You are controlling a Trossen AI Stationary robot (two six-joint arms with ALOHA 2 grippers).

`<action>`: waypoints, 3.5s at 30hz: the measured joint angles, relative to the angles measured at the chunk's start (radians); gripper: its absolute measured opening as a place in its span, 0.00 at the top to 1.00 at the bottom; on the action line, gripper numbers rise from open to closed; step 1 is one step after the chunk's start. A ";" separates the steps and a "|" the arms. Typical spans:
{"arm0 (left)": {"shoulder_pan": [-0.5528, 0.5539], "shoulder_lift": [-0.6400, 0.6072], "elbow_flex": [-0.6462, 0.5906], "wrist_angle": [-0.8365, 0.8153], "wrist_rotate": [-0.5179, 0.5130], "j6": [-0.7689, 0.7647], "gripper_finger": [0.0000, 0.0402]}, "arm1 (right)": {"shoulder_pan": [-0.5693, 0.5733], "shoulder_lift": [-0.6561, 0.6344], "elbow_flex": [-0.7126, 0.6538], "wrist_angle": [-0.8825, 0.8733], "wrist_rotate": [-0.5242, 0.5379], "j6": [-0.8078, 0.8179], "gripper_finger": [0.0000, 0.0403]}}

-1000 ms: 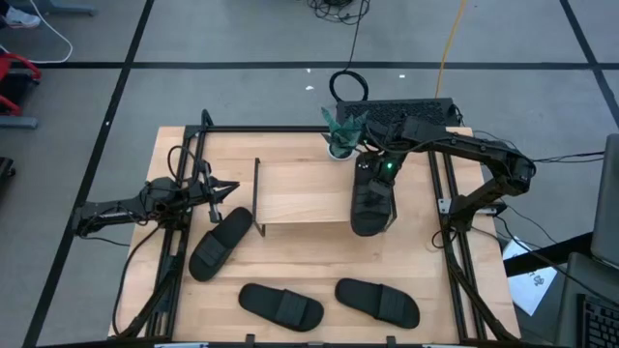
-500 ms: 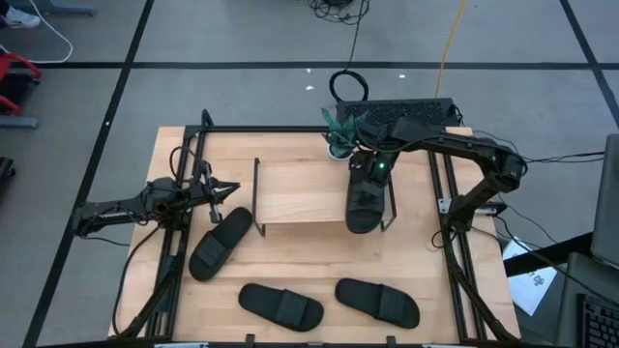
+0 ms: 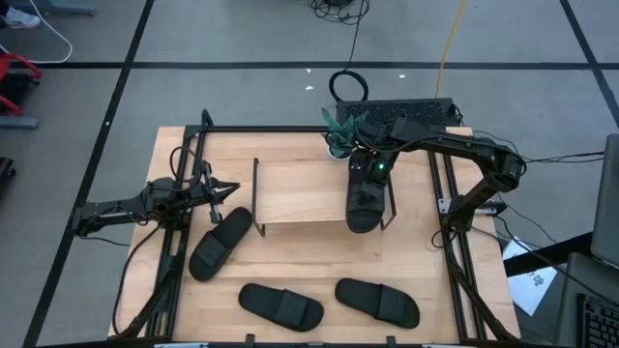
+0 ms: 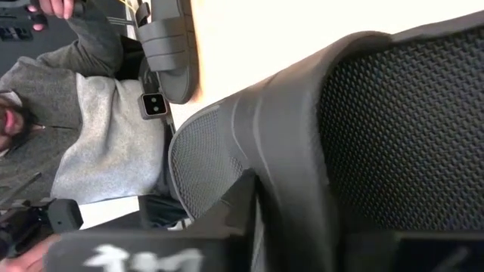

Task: Pick and place slides into the shelf
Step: Put the top right black slipper on the shelf

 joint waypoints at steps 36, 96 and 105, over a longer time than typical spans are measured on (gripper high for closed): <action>0.000 0.000 0.000 0.000 0.008 -0.012 0.92 | 0.064 -0.112 -0.003 0.101 0.219 0.085 0.43; 0.000 0.005 0.002 -0.020 -0.074 -0.155 0.92 | 0.219 -0.219 -0.158 0.249 0.427 0.312 0.43; 0.000 0.149 0.002 0.102 -0.160 -0.186 0.92 | 0.228 -0.225 -0.160 0.267 0.430 0.315 0.43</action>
